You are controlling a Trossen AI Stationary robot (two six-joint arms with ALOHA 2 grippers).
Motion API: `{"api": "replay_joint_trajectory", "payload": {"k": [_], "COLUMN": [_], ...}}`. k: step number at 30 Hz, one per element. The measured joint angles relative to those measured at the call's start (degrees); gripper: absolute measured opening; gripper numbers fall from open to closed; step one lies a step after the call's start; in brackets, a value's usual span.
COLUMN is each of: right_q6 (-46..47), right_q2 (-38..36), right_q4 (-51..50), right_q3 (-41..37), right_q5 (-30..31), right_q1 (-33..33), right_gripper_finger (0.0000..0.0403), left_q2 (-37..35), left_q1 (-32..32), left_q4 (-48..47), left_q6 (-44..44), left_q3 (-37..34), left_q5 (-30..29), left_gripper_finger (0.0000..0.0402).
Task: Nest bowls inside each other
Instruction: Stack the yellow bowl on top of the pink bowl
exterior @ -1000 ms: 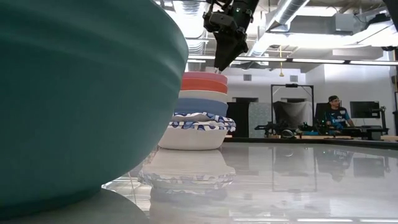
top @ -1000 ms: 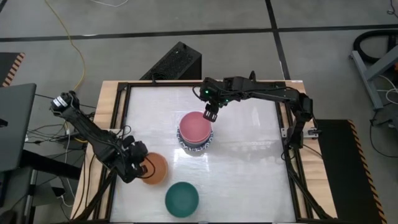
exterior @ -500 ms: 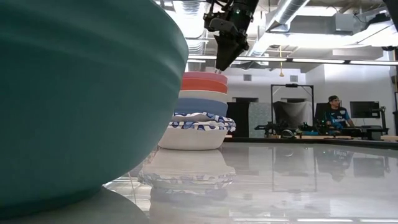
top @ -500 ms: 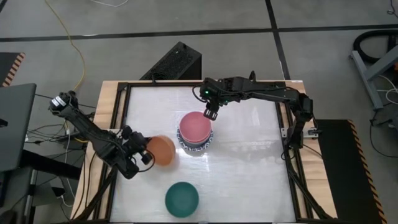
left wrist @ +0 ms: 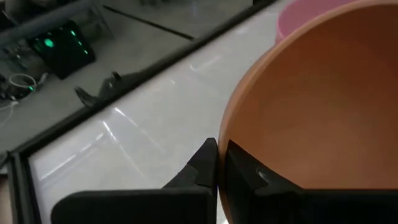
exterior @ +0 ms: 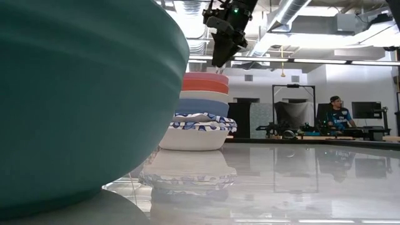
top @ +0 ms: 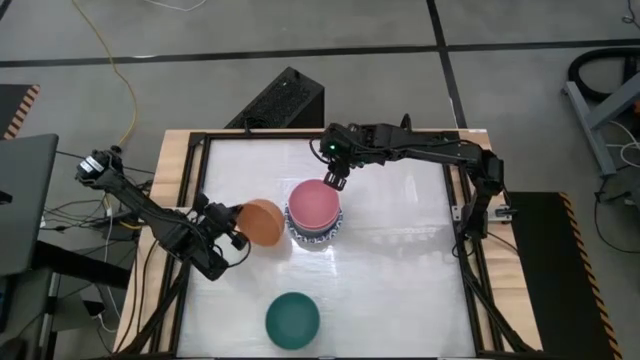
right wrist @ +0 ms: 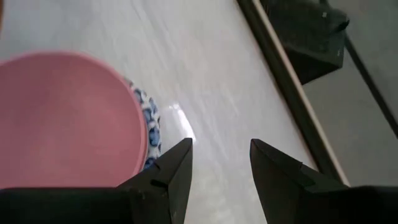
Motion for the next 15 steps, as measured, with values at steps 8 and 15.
{"api": "replay_joint_trajectory", "payload": {"k": [8,15], "right_q6": [-2.21,-2.3], "right_q2": [-0.04,-0.12], "right_q4": [3.6,6.2], "right_q3": [0.0,0.0], "right_q5": [0.02,0.2], "right_q1": [0.0,0.26], "right_gripper_finger": [0.0179,0.0179], "left_q2": [-7.65,-18.43], "left_q1": [1.99,2.59], "left_q4": [3.84,9.44], "left_q6": [10.83,22.43], "left_q3": [0.02,0.02], "left_q5": [-3.04,-9.88], "left_gripper_finger": [0.0,0.0]}}
